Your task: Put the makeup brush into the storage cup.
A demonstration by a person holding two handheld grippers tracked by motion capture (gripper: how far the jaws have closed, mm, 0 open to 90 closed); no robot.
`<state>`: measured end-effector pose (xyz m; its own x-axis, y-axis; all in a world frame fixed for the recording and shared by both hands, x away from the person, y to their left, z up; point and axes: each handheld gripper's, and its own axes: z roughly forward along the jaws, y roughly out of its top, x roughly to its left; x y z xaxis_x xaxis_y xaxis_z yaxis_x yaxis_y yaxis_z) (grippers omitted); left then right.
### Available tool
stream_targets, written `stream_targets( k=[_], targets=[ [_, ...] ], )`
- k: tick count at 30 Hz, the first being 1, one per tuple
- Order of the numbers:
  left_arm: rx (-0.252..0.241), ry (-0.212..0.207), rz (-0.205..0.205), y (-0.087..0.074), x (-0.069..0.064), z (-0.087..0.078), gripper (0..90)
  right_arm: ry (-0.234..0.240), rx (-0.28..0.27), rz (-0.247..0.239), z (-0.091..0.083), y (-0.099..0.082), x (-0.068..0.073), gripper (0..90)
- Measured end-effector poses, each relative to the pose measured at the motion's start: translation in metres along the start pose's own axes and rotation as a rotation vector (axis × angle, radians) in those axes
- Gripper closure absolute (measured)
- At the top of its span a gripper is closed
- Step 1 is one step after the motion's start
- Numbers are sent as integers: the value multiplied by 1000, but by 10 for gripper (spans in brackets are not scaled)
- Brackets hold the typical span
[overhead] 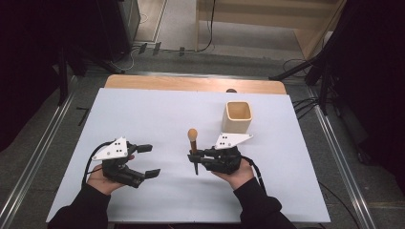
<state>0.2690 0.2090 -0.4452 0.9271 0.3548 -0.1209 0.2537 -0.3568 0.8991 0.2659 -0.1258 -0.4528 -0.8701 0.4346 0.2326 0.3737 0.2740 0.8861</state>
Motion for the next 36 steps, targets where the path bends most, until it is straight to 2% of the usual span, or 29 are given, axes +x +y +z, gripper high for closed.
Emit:
stream_targets(
  k=[3, 6, 10, 16, 20, 36],
  targets=[
    [-14, 24, 16, -1, -2, -2, 144, -8, -8, 3, -4, 1, -2, 785],
    [-11, 18, 16, -2, -1, -6, 143, -16, -24, 5, -9, 3, -4, 785],
    [-39, 21, 5, -5, 0, -13, 144, -31, -45, 10, -18, 7, -7, 785],
    [-65, 35, 22, -5, -3, -16, 144, -55, -52, 17, -27, 9, -12, 786],
    [-67, 56, 34, -4, -7, -16, 144, -67, -68, 11, -33, 13, -14, 786],
    [-51, 44, 20, -6, -8, -13, 142, -172, -92, 26, -58, 36, -29, 786]
  ],
)
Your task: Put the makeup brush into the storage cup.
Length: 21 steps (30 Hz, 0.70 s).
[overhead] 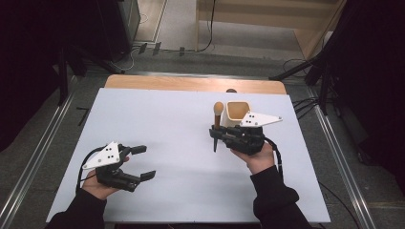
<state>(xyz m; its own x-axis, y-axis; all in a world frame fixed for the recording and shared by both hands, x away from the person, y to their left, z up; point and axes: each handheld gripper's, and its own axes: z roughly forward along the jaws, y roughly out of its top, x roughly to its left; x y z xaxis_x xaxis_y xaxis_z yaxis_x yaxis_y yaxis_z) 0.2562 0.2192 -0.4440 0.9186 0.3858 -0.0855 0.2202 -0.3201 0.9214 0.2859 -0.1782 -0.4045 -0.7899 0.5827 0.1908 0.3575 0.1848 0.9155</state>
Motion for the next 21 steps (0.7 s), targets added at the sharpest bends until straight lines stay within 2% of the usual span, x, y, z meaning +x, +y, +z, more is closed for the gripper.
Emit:
stream_targets(
  k=[4, 11, 21],
  targets=[
    [-15, 4, -3, 0, 0, -1, 142, -23, 1, -2, -2, 6, -2, 786],
    [-8, 8, -1, 0, 0, -1, 142, -57, -8, -1, -6, 18, -10, 786],
    [-23, 4, -6, 1, 0, -2, 142, -99, -39, 5, -14, 38, -23, 786]
  ],
)
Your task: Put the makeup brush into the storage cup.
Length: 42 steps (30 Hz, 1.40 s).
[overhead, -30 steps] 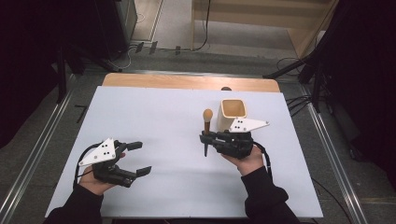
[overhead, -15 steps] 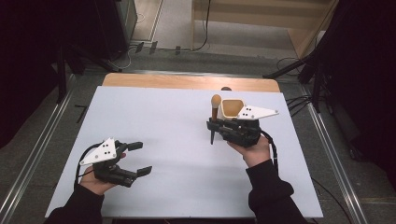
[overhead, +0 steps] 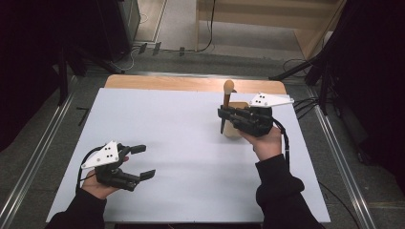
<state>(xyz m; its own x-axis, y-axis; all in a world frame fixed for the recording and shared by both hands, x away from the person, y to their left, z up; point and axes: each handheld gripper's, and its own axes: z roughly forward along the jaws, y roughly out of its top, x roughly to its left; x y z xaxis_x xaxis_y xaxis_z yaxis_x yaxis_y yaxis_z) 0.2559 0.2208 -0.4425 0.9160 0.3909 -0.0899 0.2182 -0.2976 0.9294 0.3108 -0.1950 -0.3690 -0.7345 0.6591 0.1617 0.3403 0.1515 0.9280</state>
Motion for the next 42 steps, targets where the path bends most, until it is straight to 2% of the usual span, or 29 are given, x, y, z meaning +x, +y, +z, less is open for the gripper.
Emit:
stream_targets(
  k=[6, 9, 14, 25, 28, 33, 42],
  targets=[
    [-2, 5, -1, 0, 1, -1, 143, -33, -29, -10, -5, 15, -6, 786],
    [8, 6, -1, -1, 1, -1, 143, -61, -23, -38, -5, 23, -8, 786],
    [-1, 7, -3, -1, 0, -1, 143, -69, -33, -32, -4, 27, -15, 786],
    [-5, 7, 2, 0, -3, -1, 143, -113, -52, 0, -9, 27, -36, 786],
    [2, 17, 15, -1, -3, 0, 143, -129, -52, -11, -7, 26, -42, 786],
    [-1, 25, 8, -2, -2, -1, 143, -159, -55, 15, -2, 23, -55, 786],
    [8, 17, 11, -2, -1, 1, 144, -196, -56, 30, 3, 19, -64, 786]
  ],
)
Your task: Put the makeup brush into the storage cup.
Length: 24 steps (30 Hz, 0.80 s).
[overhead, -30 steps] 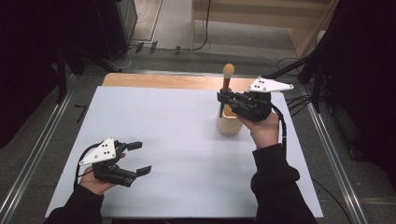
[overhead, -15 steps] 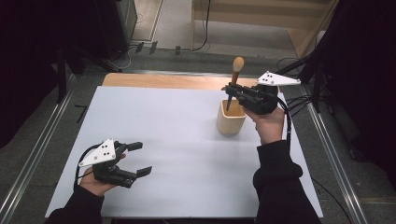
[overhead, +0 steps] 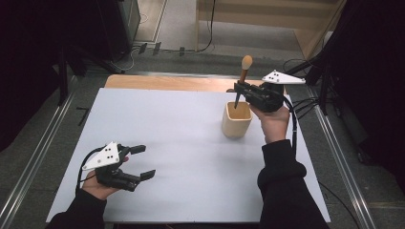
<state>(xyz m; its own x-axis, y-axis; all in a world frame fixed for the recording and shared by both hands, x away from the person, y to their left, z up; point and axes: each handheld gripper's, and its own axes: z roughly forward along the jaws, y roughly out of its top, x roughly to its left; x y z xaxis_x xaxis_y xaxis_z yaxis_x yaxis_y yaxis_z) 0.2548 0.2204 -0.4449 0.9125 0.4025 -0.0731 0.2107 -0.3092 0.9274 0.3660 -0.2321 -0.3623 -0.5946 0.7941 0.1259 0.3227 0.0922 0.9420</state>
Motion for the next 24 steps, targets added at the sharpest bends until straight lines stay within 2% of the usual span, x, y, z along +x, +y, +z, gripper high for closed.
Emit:
stream_targets(
  k=[8, 19, 21, 24],
  targets=[
    [12, -2, 2, 0, 0, 1, 144, -42, -18, 13, 2, -8, -7, 786],
    [17, -17, -6, -1, 1, 3, 143, -80, 6, 48, 9, -23, -17, 786],
    [16, -19, -8, -2, 1, 3, 143, -88, -7, 44, 10, -26, -17, 786],
    [13, -14, -14, -2, 3, 2, 143, -95, 3, 48, 11, -31, -20, 786]
  ],
)
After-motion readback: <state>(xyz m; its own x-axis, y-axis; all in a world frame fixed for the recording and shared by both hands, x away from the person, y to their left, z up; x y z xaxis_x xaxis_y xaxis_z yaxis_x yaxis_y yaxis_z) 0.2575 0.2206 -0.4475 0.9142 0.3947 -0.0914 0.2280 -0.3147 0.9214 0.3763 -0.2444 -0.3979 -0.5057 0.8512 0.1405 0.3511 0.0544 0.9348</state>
